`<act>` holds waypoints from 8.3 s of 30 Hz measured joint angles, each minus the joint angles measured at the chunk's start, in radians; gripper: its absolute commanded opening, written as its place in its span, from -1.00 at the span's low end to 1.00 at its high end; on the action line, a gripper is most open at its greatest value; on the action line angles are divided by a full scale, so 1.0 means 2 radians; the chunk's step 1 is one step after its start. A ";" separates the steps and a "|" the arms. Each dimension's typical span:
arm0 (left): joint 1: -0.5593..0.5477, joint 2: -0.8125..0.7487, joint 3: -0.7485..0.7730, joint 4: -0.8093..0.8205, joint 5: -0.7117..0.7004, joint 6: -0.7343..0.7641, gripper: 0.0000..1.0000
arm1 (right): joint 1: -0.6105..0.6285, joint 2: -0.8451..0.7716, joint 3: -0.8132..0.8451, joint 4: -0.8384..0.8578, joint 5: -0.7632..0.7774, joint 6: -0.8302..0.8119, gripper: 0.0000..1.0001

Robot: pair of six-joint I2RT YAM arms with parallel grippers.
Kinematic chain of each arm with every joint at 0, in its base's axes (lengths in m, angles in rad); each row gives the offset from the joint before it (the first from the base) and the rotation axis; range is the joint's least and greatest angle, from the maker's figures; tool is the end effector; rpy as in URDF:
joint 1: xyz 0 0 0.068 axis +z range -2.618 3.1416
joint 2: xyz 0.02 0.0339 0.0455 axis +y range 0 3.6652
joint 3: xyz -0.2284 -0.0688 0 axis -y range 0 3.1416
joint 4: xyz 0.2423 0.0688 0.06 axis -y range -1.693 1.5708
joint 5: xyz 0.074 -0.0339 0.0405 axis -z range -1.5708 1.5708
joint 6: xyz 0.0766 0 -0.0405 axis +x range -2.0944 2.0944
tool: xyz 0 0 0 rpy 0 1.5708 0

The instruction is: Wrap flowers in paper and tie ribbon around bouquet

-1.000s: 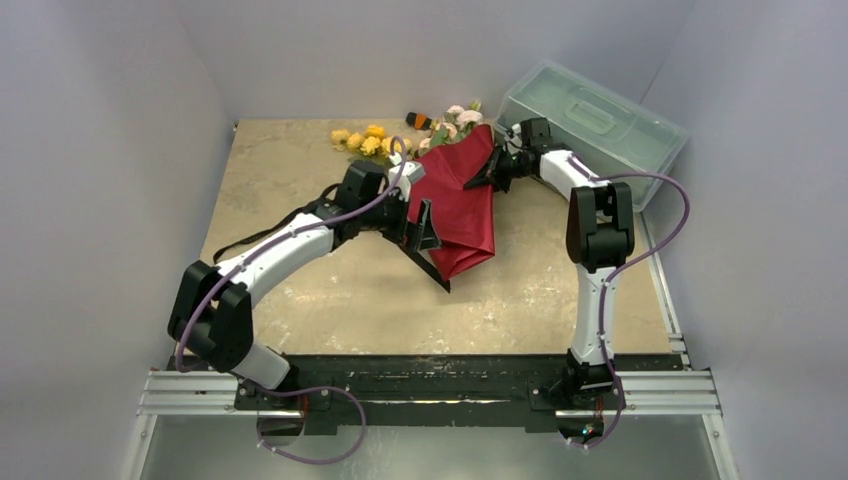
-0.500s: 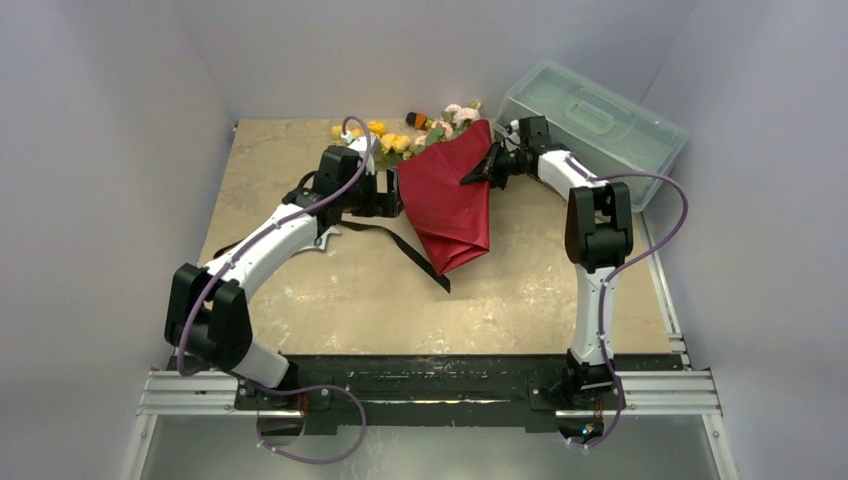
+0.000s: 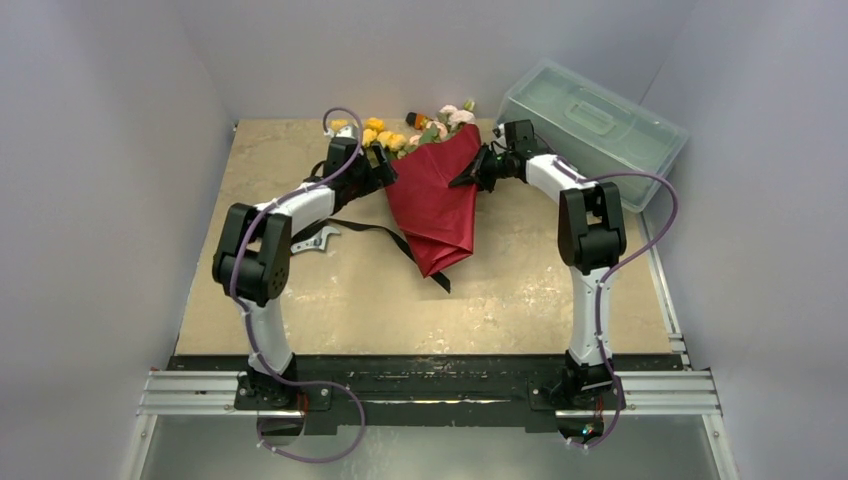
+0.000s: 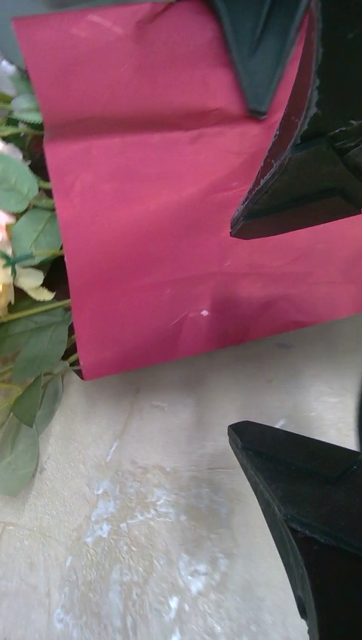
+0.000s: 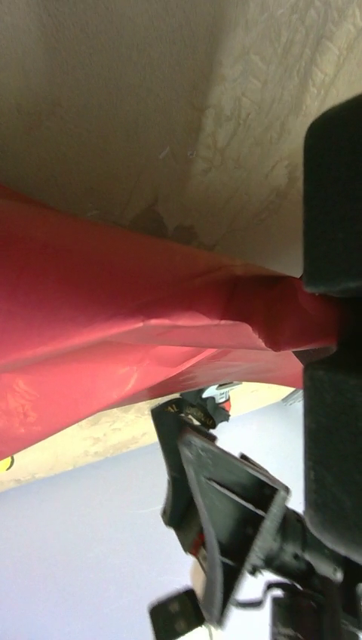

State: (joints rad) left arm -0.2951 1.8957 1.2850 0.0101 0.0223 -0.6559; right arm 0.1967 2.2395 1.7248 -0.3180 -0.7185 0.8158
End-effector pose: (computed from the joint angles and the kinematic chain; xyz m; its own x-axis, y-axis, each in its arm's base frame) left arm 0.4301 -0.1325 0.1551 -0.6166 -0.4498 -0.6461 -0.0854 0.8541 -0.5131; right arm 0.4713 0.1453 0.1283 -0.9207 0.3756 -0.1065 0.1299 0.5519 0.8237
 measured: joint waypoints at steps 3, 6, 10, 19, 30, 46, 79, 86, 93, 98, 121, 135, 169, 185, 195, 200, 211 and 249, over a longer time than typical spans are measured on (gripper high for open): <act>0.011 0.045 0.012 0.025 0.021 -0.024 1.00 | 0.004 0.000 0.000 0.007 0.001 0.008 -1.00; 0.016 0.089 0.042 0.033 0.038 -0.039 1.00 | 0.006 0.000 0.000 0.014 0.001 0.018 -1.00; 0.017 0.122 0.070 0.052 0.063 -0.056 1.00 | 0.006 0.000 -0.001 0.027 -0.001 0.036 -1.00; 0.027 0.133 0.031 0.157 0.131 -0.127 0.98 | 0.008 0.000 -0.003 0.060 -0.006 0.079 -1.00; 0.033 0.189 0.021 0.283 0.196 -0.221 -0.40 | 0.012 0.000 -0.020 0.095 -0.007 0.101 -1.00; 0.043 0.159 -0.005 0.243 0.232 -0.169 -1.00 | 0.040 0.000 -0.062 0.115 -0.001 0.111 -1.00; 0.082 -0.064 -0.034 -0.192 0.083 0.195 0.86 | 0.221 -0.060 -0.169 0.141 0.126 0.223 -1.00; 0.081 -0.074 0.043 -0.256 -0.019 0.194 0.99 | 0.223 -0.059 -0.200 0.151 0.144 0.253 -1.00; 0.027 -0.171 0.046 -0.311 -0.090 0.191 0.73 | 0.226 -0.059 -0.226 0.186 0.163 0.295 -1.00; -0.023 -0.264 -0.039 -0.319 -0.079 0.159 0.32 | 0.229 -0.060 -0.244 0.206 0.180 0.325 -1.00; -0.036 -0.245 -0.296 -0.177 0.029 0.071 0.12 | 0.229 -0.080 -0.292 0.270 0.206 0.343 -0.34; -0.040 -0.216 -0.291 -0.117 0.007 0.071 0.09 | 0.210 -0.219 -0.231 -0.013 0.293 0.081 0.36; -0.040 -0.214 -0.287 -0.126 -0.006 0.072 0.01 | 0.223 -0.147 -0.203 -0.097 0.385 -0.316 -0.79; -0.046 -0.198 -0.265 -0.152 -0.010 0.082 -0.08 | 0.145 -0.212 -0.227 -0.113 0.377 -0.250 -1.00; -0.115 -0.153 -0.219 -0.159 -0.047 0.089 -0.08 | 0.033 -0.330 -0.252 -0.160 0.406 -0.197 -1.00; -0.146 -0.122 -0.190 -0.145 -0.047 0.078 -0.11 | -0.041 -0.382 -0.254 -0.190 0.418 -0.165 -1.00; -0.217 -0.078 -0.146 -0.126 -0.053 0.068 -0.13 | -0.132 -0.449 -0.210 -0.217 0.445 -0.142 -1.00; -0.256 -0.179 -0.252 -0.132 -0.043 0.069 -0.13 | 0.198 -0.243 0.075 -0.100 0.221 -0.172 -1.00</act>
State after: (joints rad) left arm -0.8062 1.5372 0.7815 -0.2546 -0.0635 -0.5171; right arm 0.5930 1.7535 1.8740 -0.5171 -0.2764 0.4721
